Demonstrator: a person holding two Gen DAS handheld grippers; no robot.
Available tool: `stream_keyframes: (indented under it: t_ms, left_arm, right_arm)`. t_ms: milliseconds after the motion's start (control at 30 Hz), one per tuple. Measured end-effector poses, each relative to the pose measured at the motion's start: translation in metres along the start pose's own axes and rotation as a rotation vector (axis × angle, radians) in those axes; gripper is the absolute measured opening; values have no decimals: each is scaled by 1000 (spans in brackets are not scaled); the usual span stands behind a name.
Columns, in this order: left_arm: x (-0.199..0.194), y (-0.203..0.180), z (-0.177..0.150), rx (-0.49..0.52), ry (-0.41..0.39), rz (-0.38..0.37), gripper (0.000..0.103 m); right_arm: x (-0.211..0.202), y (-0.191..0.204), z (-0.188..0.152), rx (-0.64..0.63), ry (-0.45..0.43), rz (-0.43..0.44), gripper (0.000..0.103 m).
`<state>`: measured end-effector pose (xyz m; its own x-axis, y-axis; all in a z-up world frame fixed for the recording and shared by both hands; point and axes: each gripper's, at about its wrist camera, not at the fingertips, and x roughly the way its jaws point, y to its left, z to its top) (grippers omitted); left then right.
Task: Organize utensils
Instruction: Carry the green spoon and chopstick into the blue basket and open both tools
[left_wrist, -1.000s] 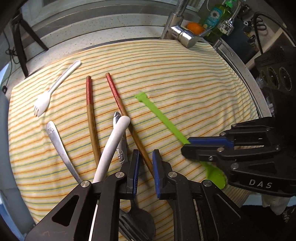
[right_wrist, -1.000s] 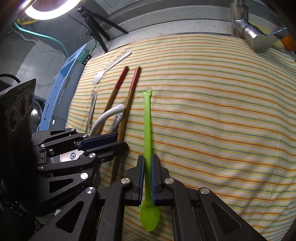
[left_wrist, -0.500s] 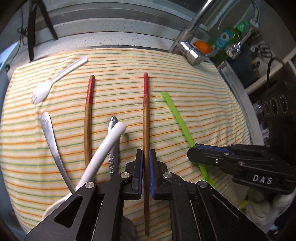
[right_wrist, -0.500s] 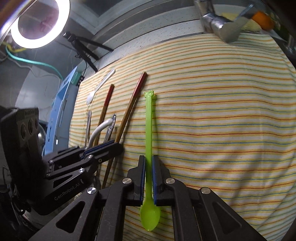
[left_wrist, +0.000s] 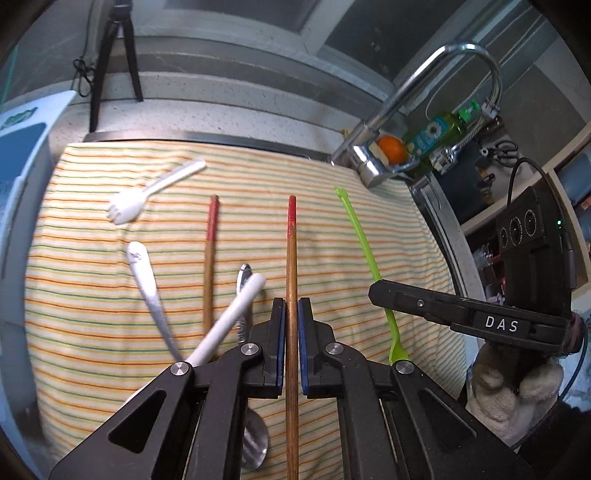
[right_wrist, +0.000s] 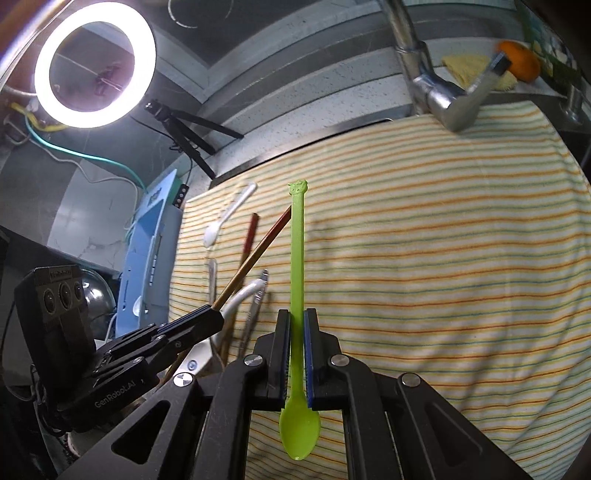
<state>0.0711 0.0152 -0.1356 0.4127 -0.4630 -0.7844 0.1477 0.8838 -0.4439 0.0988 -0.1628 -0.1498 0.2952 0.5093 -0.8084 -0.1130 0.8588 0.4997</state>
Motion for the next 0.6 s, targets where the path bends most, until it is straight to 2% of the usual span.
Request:
stream_keyframes:
  t_ms: [233, 600]
  left_arm:
    - [-38, 29, 3, -42, -78, 43, 5]
    - [-100, 97, -4, -135, -194, 134, 5]
  right_arm:
    - [12, 47, 13, -65, 9, 40, 6]
    - [51, 136, 25, -181, 35, 106, 6]
